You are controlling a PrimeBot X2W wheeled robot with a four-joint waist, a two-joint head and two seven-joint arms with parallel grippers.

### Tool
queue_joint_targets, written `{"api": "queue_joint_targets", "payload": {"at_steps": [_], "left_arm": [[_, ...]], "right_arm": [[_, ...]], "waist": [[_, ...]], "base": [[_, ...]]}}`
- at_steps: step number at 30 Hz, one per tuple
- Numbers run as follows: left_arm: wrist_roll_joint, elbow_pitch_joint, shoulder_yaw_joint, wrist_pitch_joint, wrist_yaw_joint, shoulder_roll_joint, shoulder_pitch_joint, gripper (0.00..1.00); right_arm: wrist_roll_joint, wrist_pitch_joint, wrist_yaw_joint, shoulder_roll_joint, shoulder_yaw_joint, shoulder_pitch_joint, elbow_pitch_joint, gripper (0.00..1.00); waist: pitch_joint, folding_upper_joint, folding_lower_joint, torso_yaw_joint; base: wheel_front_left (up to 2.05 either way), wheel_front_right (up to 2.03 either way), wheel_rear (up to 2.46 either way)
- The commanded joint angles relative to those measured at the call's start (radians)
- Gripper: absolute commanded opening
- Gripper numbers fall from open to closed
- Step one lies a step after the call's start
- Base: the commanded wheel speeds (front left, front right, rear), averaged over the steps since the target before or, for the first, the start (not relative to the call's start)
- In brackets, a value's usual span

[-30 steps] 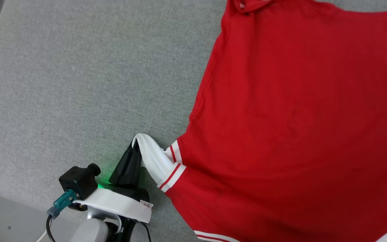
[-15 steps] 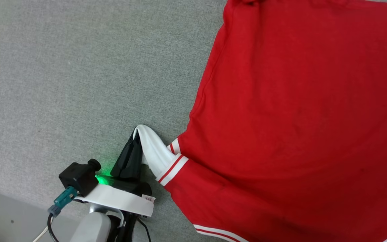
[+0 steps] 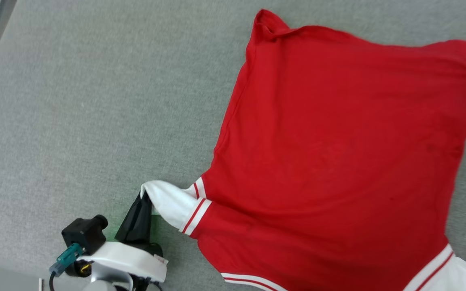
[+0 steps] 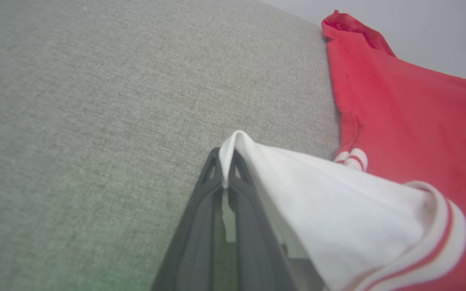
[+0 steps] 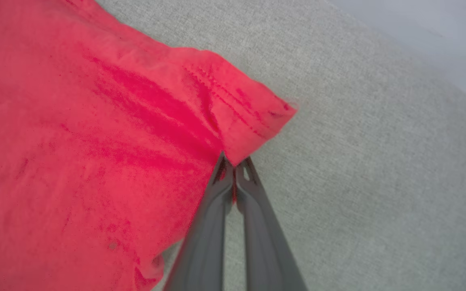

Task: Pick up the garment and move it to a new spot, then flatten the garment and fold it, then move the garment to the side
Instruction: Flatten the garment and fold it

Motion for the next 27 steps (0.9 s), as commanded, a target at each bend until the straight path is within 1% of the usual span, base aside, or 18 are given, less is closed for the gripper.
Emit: {"api": "queue_joint_targets", "payload": {"at_steps": [1,8,12,16,21,27], "left_arm": [[0.0,0.004,0.006,0.002,0.004,0.009,0.02,0.0],[-0.014,0.005,0.031,0.005,0.03,0.033,0.102,0.0],[-0.023,0.002,0.044,0.01,0.04,0.042,0.145,0.0],[-0.032,-0.001,0.054,0.013,0.052,0.053,0.182,0.0],[-0.041,-0.005,0.062,0.017,0.062,0.061,0.213,0.0],[-0.045,-0.009,0.061,0.019,0.064,0.066,0.227,0.0]], "right_arm": [[0.019,-0.02,-0.001,-0.014,0.009,0.04,-0.015,0.0],[0.113,-0.118,-0.001,-0.103,0.024,0.24,-0.131,0.0],[0.152,-0.162,-0.001,-0.151,-0.005,0.397,-0.191,0.0],[0.191,-0.201,-0.001,-0.181,-0.048,0.577,-0.235,0.0],[0.221,-0.229,-0.001,-0.18,-0.113,0.799,-0.274,0.0],[0.225,-0.233,-0.001,-0.125,-0.177,1.033,-0.295,0.0]], "waist": [[-0.061,0.0,-0.0001,-0.042],[-0.168,0.0,-0.0001,-0.1],[-0.215,0.0,-0.0001,-0.128],[-0.252,0.0,-0.0001,-0.153],[-0.284,0.0,-0.0001,-0.178],[-0.3,0.0,-0.0001,-0.189]], "base": [[0.0,0.0,0.0],[0.0,0.0,0.0],[0.0,0.0,0.0],[0.0,0.0,0.0],[0.0,0.0,0.0],[0.0,0.0,0.0]]}}
